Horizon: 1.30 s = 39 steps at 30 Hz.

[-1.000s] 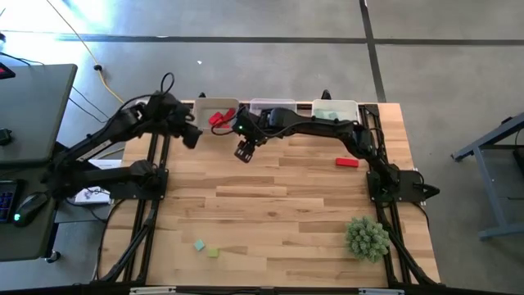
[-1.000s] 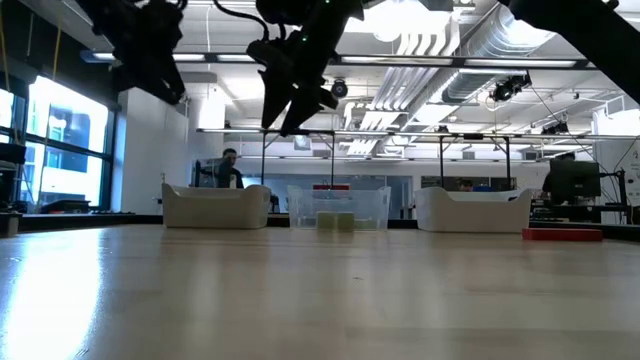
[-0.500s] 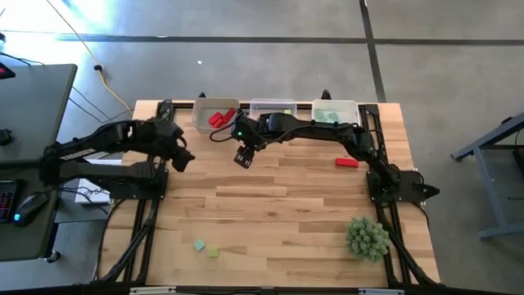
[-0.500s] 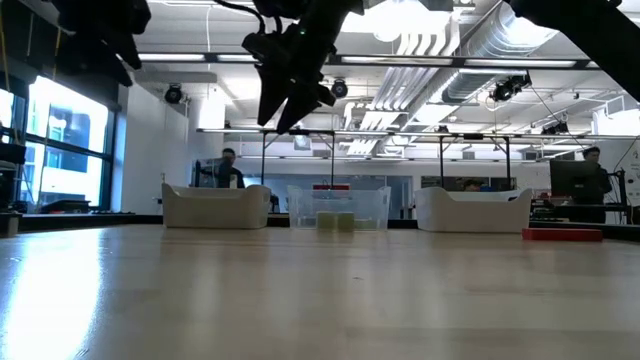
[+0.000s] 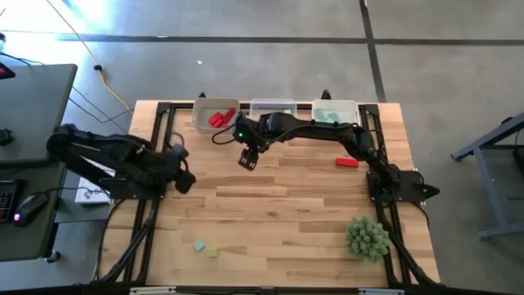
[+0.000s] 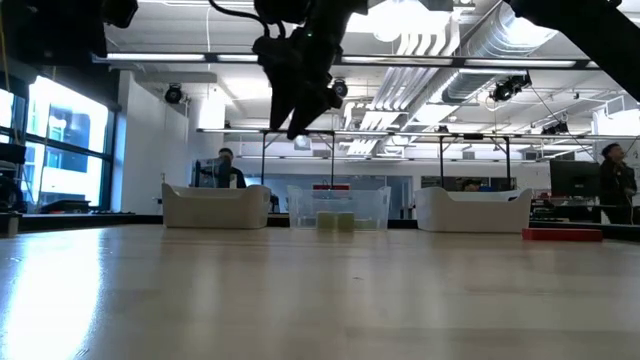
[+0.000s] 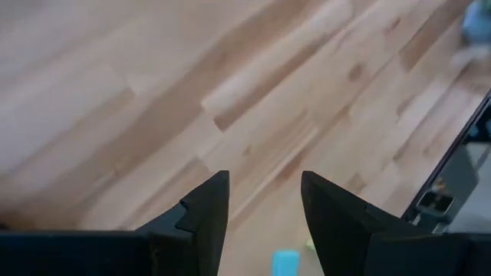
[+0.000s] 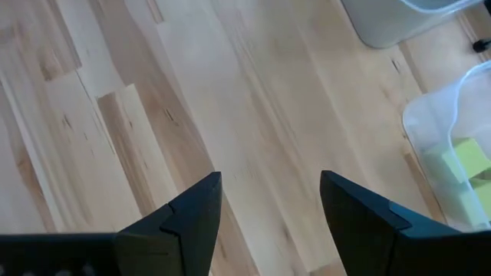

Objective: Sort & place blocks by color
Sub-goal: Put the blue block into the white bin

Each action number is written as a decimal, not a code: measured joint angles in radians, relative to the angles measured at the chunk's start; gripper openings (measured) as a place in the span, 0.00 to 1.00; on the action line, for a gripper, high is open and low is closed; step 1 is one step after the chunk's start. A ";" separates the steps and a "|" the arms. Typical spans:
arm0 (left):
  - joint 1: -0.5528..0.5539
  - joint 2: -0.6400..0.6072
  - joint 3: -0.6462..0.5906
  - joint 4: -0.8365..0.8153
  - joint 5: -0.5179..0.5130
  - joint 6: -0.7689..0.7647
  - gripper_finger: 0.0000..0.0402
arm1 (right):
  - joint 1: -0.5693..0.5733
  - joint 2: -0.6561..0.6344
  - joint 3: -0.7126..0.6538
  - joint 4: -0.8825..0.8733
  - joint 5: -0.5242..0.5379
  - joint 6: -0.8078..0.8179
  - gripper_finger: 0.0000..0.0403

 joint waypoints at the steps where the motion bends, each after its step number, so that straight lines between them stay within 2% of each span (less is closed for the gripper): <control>1: -0.026 0.017 0.000 0.000 -0.002 -0.020 0.38 | 0.000 0.000 0.000 -0.007 0.000 -0.006 0.52; 11: -0.220 0.145 0.000 0.004 -0.005 -0.241 0.38 | 0.000 0.000 0.000 -0.035 0.000 -0.053 0.52; 20: -0.363 0.229 0.000 0.004 0.079 -0.434 0.38 | 0.000 0.000 0.000 -0.036 0.000 -0.077 0.52; 29: -0.466 0.343 0.000 0.027 0.124 -0.535 0.50 | 0.000 0.000 0.000 -0.036 0.000 -0.077 0.52; 33: -0.493 0.390 0.000 0.128 0.131 -0.555 0.56 | 0.000 0.000 0.000 -0.036 0.000 -0.077 0.52; 39: -0.517 0.491 0.000 0.236 0.121 -0.556 0.57 | 0.000 0.000 0.000 -0.052 0.000 -0.081 0.52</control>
